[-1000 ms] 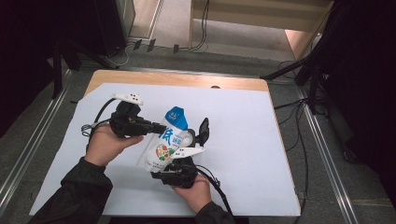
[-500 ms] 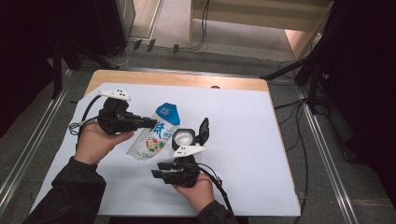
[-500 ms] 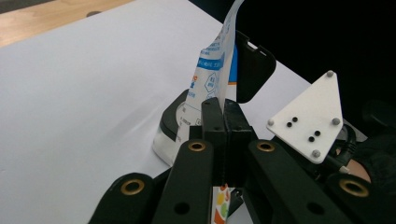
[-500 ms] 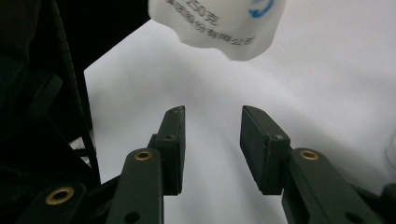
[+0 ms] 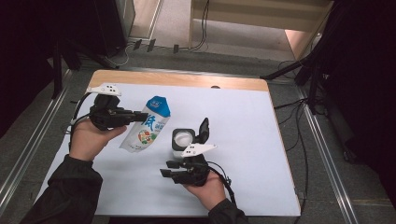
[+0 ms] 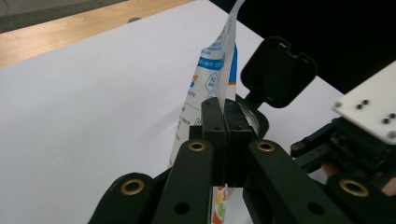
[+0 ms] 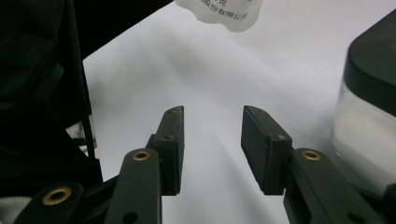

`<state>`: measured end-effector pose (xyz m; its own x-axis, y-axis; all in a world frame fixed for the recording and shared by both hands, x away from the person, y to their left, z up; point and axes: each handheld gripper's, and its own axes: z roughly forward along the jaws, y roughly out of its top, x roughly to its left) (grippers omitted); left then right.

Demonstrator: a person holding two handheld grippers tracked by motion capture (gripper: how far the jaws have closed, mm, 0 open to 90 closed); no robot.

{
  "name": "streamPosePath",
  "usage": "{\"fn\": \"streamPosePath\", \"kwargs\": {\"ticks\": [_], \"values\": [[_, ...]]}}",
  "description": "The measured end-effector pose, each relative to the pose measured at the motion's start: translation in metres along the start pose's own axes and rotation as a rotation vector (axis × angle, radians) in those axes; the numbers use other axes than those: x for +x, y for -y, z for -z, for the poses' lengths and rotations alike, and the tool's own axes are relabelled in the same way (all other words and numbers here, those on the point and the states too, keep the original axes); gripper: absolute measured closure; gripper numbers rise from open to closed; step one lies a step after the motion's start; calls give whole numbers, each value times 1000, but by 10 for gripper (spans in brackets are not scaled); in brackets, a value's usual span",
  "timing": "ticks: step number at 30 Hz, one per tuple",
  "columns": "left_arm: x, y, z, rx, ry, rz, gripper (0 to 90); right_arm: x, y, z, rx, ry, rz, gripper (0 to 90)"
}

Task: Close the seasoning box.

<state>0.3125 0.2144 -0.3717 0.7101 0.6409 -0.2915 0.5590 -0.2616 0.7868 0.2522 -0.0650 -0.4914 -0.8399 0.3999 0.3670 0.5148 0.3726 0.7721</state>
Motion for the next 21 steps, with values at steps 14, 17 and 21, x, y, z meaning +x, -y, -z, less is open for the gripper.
{"fn": "streamPosePath", "kwargs": {"ticks": [14, 17, 21], "values": [[30, 4, -15, -1, -66, 47, 900, -13, 1, 31, 27, -2, 88, 540], [37, 3, -20, 3, -71, 52, 900, -17, 1, 36, 36, -2, 77, 540], [44, 0, -26, -15, -75, 52, 900, -21, 4, 45, 39, 9, 73, 540]]}}
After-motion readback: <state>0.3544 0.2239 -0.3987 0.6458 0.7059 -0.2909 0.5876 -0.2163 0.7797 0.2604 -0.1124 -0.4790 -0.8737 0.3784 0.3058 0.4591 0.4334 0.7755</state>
